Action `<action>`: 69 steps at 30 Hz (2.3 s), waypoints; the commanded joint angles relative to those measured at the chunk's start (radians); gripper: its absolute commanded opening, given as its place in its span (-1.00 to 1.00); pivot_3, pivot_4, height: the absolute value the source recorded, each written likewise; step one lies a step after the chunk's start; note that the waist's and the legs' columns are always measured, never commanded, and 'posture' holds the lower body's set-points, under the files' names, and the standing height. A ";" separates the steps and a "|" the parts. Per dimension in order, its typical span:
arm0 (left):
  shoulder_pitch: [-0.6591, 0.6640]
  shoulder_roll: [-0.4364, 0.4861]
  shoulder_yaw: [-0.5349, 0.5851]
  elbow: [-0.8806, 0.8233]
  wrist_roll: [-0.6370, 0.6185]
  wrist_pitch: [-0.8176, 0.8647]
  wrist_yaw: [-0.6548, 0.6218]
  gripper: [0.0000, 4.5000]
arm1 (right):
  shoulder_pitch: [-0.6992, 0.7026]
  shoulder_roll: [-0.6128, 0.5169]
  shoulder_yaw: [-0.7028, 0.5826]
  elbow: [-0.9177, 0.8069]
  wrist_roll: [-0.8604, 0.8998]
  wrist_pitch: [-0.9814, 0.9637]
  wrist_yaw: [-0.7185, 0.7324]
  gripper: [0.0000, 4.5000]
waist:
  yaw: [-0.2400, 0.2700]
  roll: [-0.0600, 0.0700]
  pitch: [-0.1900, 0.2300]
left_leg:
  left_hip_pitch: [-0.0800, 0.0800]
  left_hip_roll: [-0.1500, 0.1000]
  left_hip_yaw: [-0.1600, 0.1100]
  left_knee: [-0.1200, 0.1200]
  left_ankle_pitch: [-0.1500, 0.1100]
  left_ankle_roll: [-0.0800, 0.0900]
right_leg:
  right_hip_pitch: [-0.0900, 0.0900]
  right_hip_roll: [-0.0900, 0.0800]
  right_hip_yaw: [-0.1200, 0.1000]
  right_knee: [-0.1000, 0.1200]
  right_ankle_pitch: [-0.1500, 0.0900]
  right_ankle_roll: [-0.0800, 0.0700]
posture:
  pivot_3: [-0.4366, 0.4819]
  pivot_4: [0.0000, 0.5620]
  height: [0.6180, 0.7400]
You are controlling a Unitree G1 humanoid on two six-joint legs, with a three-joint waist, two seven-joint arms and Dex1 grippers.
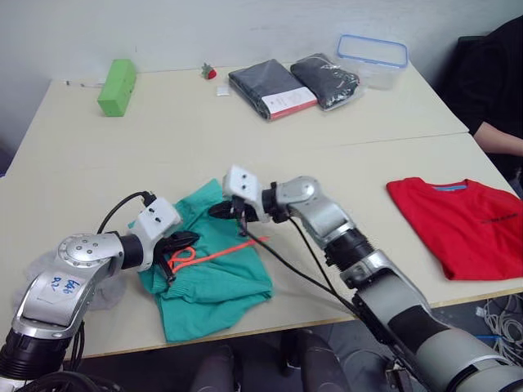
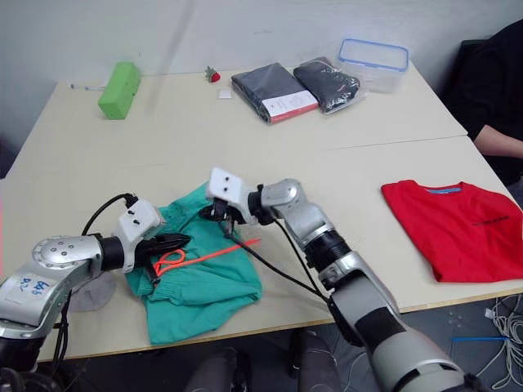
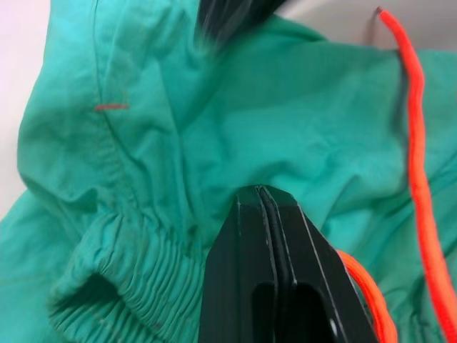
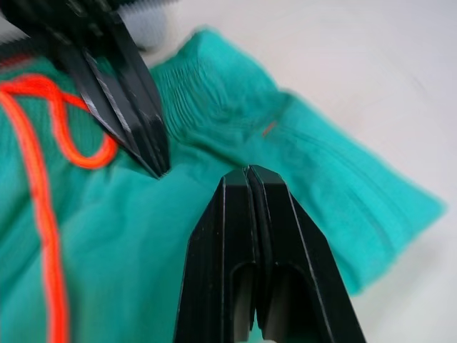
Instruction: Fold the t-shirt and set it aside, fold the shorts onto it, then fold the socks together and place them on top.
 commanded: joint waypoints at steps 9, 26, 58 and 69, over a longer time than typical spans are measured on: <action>0.133 -0.002 -0.047 0.022 0.087 -0.097 0.049 -1.00 | -0.176 0.008 -0.108 0.350 -0.107 -0.149 -0.260 -0.98 | -0.003 0.000 0.000 | 0.002 0.001 0.000 0.000 0.000 -0.001 | 0.000 0.000 0.002 0.001 0.000 -0.001 | -0.05 -0.47 1.00; 0.118 -0.034 -0.042 -0.021 0.036 -0.207 -0.038 -1.00 | 0.119 -0.304 -0.095 -0.310 0.294 0.890 0.310 0.22 | -0.006 0.002 0.001 | 0.001 0.001 -0.003 0.000 0.000 0.000 | 0.001 0.001 0.003 0.001 0.000 0.000 | -0.05 -0.47 1.00; 0.128 -0.021 0.053 -0.052 -0.004 -0.198 -0.036 -1.00 | 0.113 -0.025 -0.098 -0.147 0.306 0.907 0.071 -0.98 | -0.002 -0.002 -0.003 | 0.010 0.005 -0.002 -0.001 -0.003 -0.007 | 0.005 0.004 0.007 0.005 -0.003 -0.004 | -0.05 -0.47 1.00; -0.075 -0.035 0.193 -0.187 -0.531 0.055 -0.134 0.14 | 0.213 -0.320 -0.295 -0.634 0.464 1.133 0.017 -1.00 | 0.027 0.000 -0.001 | -0.001 0.003 -0.006 0.001 -0.002 -0.005 | 0.000 0.002 0.005 0.001 -0.002 -0.003 | -0.05 -0.47 1.00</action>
